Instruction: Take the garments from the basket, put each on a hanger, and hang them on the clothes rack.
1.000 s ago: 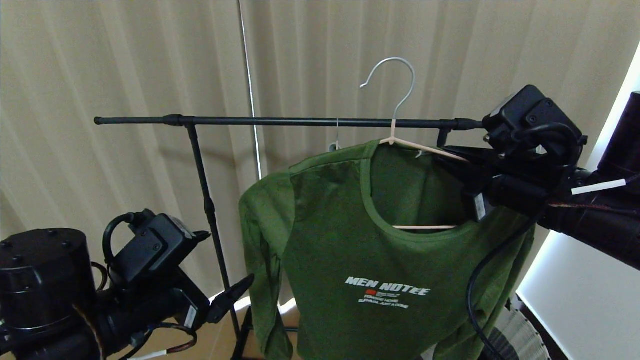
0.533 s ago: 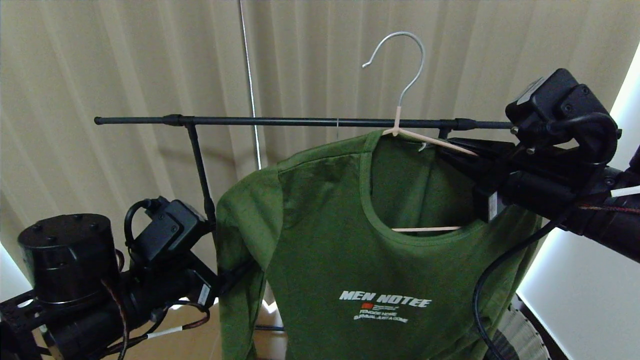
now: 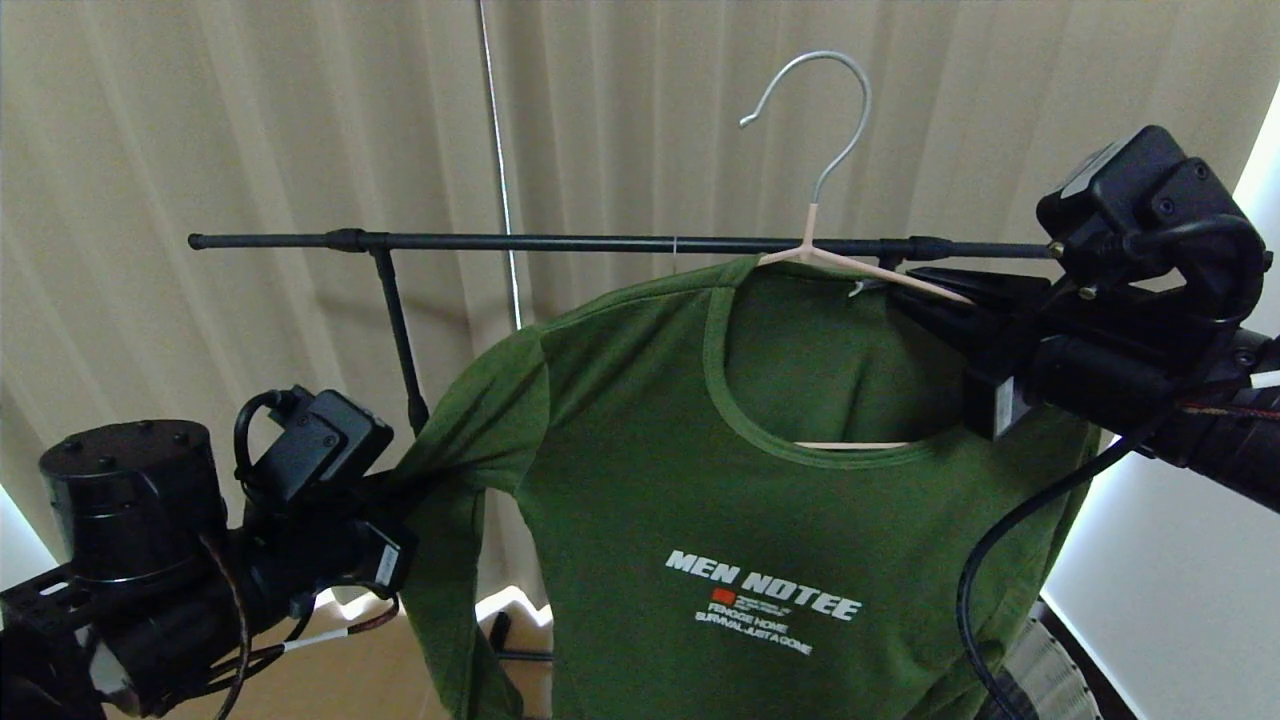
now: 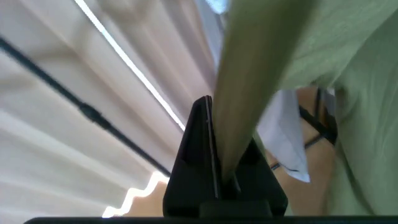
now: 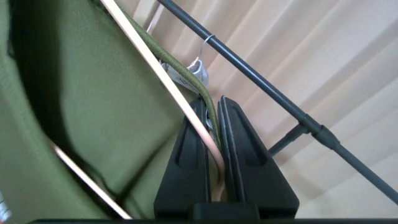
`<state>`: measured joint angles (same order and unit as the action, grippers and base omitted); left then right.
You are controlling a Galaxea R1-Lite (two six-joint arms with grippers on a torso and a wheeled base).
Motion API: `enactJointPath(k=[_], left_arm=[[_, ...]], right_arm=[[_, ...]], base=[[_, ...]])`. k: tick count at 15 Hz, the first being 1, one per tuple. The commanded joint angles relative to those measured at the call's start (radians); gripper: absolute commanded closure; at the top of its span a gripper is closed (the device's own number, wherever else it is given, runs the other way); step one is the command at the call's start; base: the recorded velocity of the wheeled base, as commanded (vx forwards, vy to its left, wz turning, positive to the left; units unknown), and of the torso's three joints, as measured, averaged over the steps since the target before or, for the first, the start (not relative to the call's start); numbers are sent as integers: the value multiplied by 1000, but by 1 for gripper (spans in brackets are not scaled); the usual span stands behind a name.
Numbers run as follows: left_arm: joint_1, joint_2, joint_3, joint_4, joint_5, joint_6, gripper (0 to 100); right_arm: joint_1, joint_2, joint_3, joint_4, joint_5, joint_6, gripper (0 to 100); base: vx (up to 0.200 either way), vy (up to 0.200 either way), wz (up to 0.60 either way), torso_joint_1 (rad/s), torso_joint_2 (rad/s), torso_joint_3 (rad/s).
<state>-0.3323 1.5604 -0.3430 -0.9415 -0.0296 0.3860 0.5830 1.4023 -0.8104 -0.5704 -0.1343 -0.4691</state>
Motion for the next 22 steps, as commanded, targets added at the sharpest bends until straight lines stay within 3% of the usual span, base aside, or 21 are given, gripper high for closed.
enactJointPath(k=[1,13,14,18,22], left_arm=[[58,-7,33,-14,-1,1,100],[79,-8,52,-51,14,13,100],[78,-8,48,-53,14,13,0],[70,-25,45,-77,3,11,0],[30,-141,55,-92,-29,-30,0]], right_arm=[[-20,-3,4,0,-1,0,100],[-22,-8,22,0,-4,0,100],[-22,-8,20,0,-4,0,100],[-23,-8,20,0,-5,0,100],[-84,-5,27,11,-5,-2,100]], base=[[0,0,0,0,0,0],[0,0,0,0,0,0],[0,0,0,0,0,0],[0,0,0,0,0,0],[0,0,0,0,0,0]])
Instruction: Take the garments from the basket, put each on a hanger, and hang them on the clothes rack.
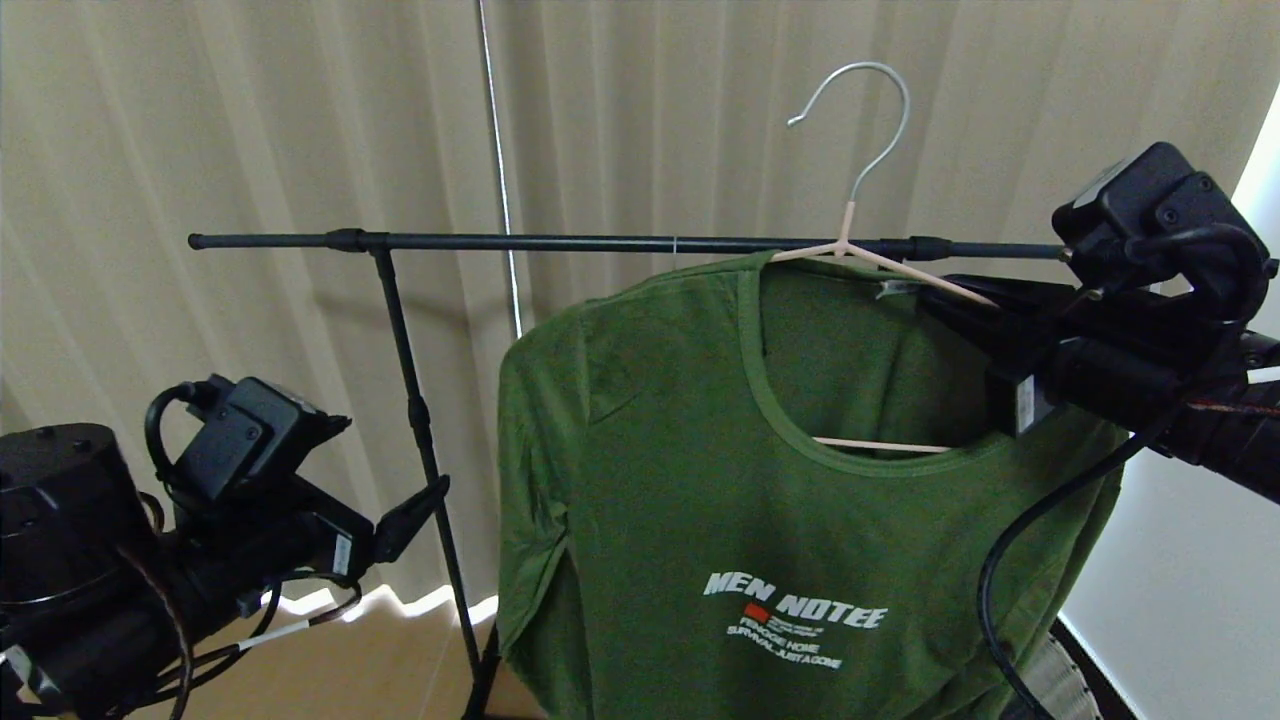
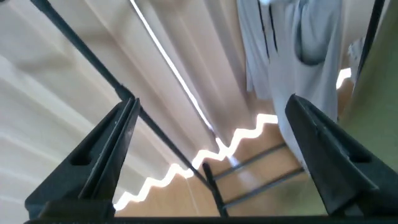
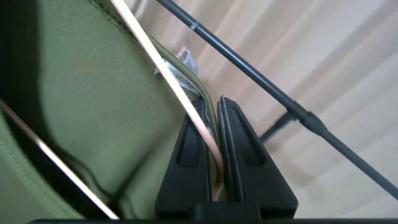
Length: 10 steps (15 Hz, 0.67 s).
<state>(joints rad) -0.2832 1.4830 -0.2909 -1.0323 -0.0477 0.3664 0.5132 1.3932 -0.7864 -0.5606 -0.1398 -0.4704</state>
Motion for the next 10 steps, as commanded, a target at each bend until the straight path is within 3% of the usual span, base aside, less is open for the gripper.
enactJointPath(k=[1,4,5,6,10], left_arm=[[-42,-113,-2,0,-26,-61,0],[-96,-221,27,0,-28,-181,0],[-113,-270,52,11,-32,-225,0],[-106,-279,58,12,-43,-227,0],[-11,-257,64,12,-44,-196,0]], right_arm=[[-44,7,12,2,-1,-2,100],[-110,-13,36,53,-95,-60,100],[-111,-37,47,88,-159,-68,100],[-117,-60,58,120,-187,-68,100],[-297,-137,95,266,-207,-70,100]], base=[[0,0,0,0,0,0],[0,0,0,0,0,0],[0,0,0,0,0,0],[0,0,0,0,0,0],[0,0,0,0,0,0]])
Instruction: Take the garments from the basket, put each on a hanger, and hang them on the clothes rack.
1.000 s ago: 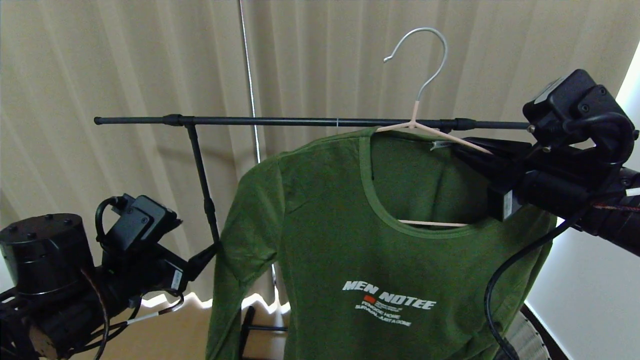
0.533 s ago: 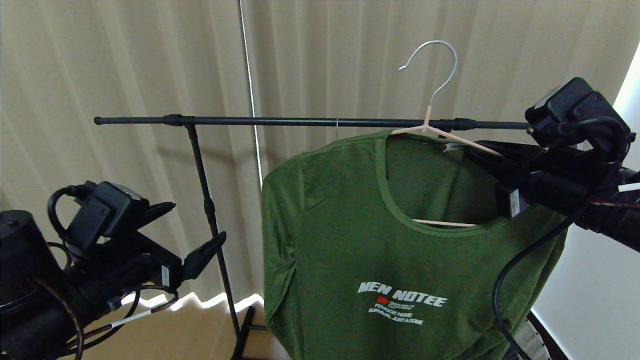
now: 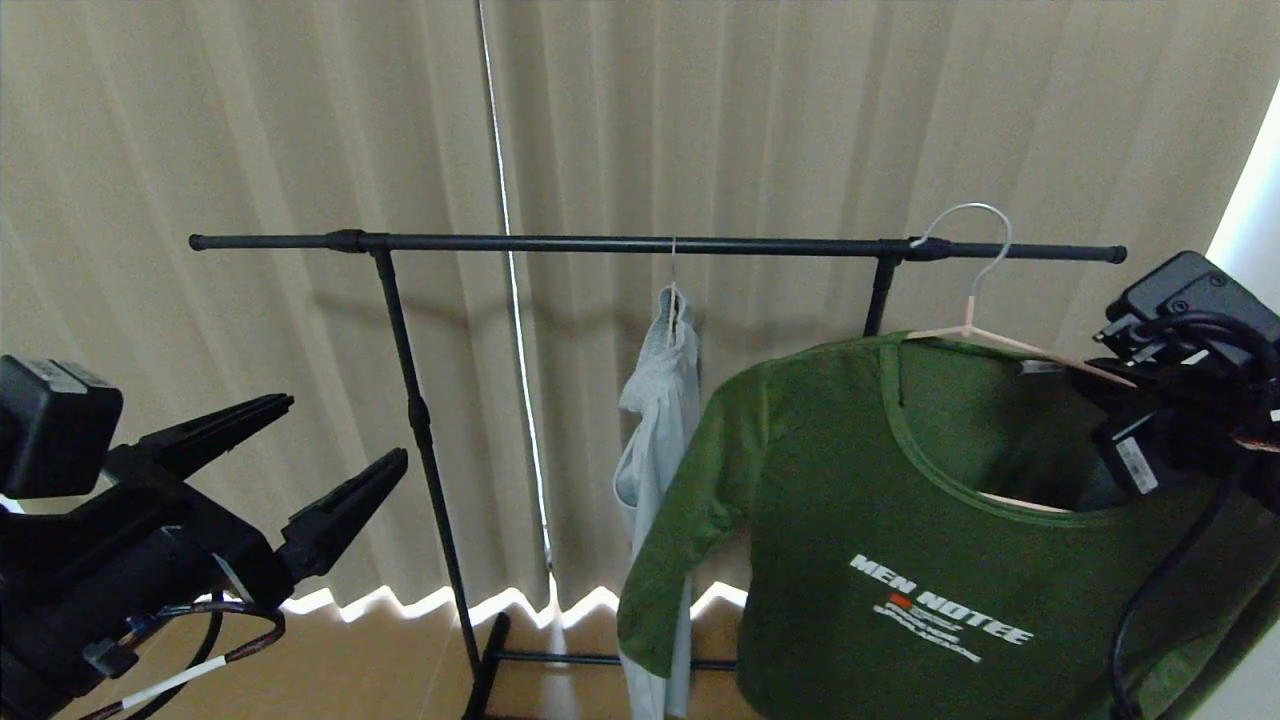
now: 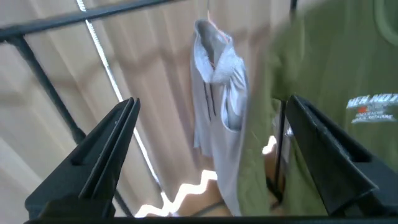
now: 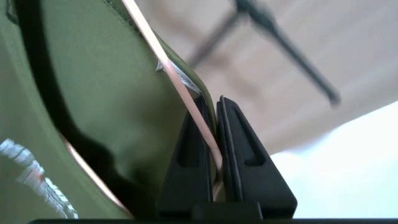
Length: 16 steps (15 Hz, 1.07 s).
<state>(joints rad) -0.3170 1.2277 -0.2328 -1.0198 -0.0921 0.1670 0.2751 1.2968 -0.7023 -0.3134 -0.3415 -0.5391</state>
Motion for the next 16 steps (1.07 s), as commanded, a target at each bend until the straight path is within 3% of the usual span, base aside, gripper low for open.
enactJointPath(k=[1,3,5,7,10,16], left_arm=[[50,13,10,-2,0,19,0],[84,59,10,-6,0,34,0],[85,75,12,-8,2,34,0],[90,73,16,-8,2,34,0],[154,69,36,-8,0,51,0],[157,65,32,-6,-1,49,0]], right_arm=[[-99,-50,7,46,-7,-4,100],[-188,-70,3,99,-17,-27,100],[-206,-70,12,102,-42,-28,100],[-205,-77,29,103,-110,-27,100],[-201,-74,29,99,-110,-27,100],[-148,-97,41,88,-100,-24,100]], base=[[0,0,0,0,0,0],[0,0,0,0,0,0],[0,0,0,0,0,0],[0,0,0,0,0,0],[0,0,0,0,0,0],[0,0,0,0,0,0]])
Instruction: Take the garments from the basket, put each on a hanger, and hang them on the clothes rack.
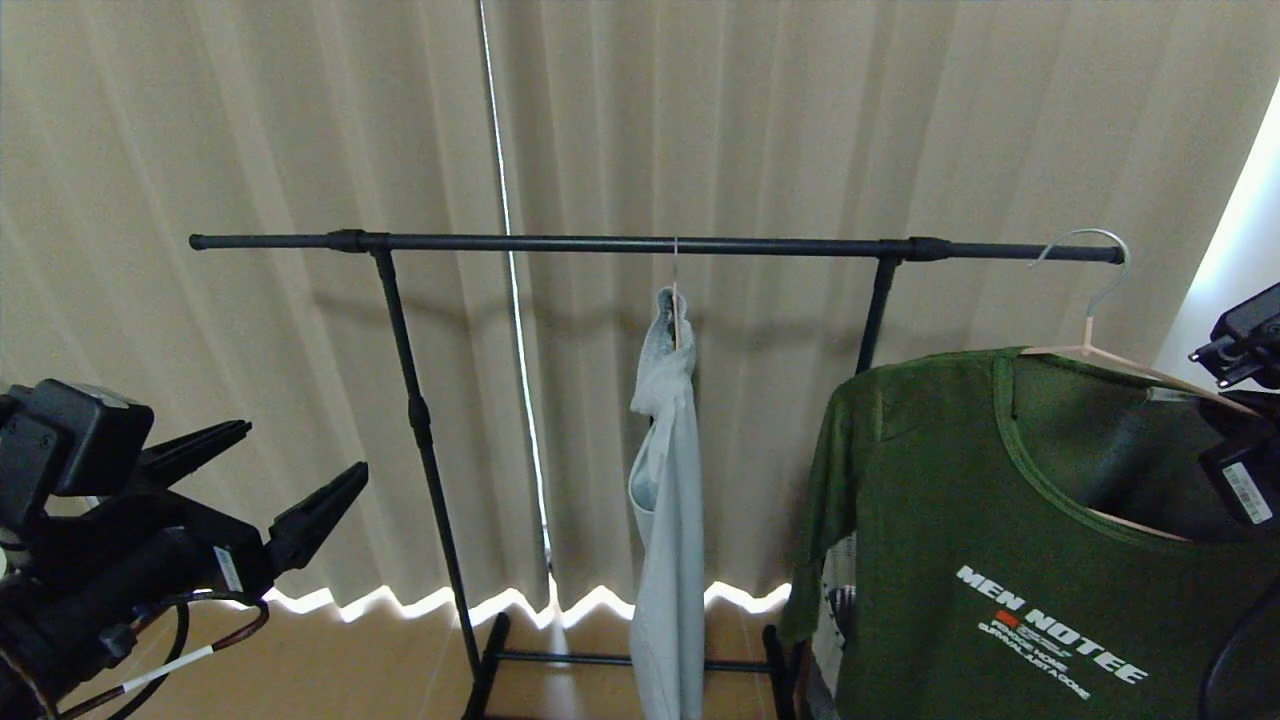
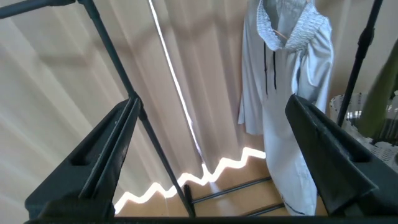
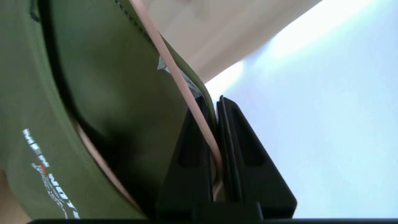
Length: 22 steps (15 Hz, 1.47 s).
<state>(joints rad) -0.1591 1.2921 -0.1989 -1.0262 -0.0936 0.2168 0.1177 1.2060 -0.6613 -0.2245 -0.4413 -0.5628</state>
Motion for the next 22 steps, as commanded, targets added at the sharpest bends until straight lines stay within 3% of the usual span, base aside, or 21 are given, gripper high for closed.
enactJointPath(k=[1,6,20,22], left_arm=[[0,-1,-2,-2,0,-2,0],[-2,-11,1,0,-1,-2,0],[-2,-11,13,0,-3,1,0],[-3,-13,18,-2,-3,3,0]], right_arm=[[10,-5,0,-1,1,0,100],[10,-5,-1,-1,1,0,100],[13,10,-3,-1,6,1,100],[25,35,-6,-3,9,6,100]], base=[[0,0,0,0,0,0],[0,0,0,0,0,0],[200,0,0,2,3,2],[0,0,0,0,0,0]])
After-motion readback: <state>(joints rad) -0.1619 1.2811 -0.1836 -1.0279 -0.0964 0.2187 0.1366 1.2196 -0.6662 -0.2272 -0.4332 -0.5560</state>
